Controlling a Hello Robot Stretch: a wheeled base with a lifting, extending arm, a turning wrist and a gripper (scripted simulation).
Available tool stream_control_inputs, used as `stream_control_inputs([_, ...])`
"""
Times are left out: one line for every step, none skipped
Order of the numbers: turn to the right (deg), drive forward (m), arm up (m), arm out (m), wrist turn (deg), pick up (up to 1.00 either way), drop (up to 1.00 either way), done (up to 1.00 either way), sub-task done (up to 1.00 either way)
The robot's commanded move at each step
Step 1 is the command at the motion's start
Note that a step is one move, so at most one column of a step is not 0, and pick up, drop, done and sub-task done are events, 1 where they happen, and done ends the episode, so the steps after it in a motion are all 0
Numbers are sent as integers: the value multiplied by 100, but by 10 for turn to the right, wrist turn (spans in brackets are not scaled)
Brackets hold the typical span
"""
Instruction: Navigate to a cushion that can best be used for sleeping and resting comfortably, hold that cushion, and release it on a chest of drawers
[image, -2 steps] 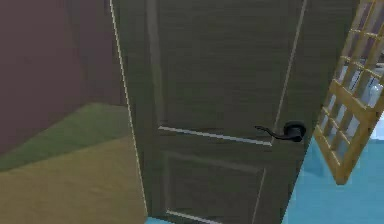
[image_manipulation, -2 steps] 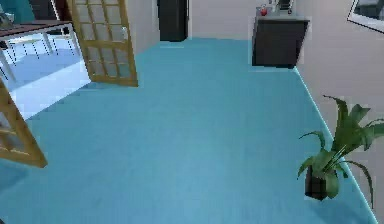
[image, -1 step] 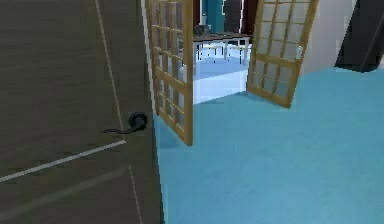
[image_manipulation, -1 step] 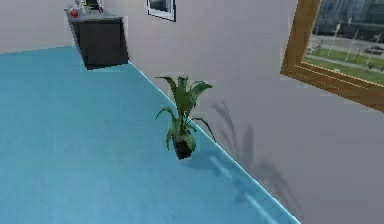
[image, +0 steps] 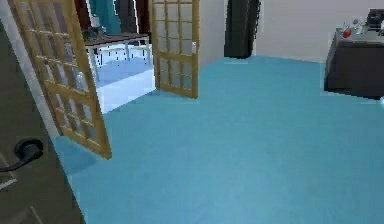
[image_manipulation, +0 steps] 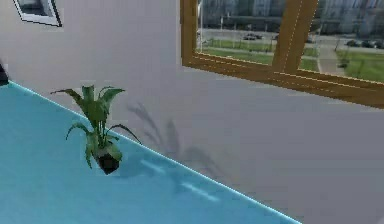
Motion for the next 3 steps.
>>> stream_control_inputs([0,95,0,0,0,0,0,0,0])
stream_control_inputs([-120,0,0,0,0,0,0,0,0])
stream_control_inputs([0,100,0,0,0,0,0,0,0])
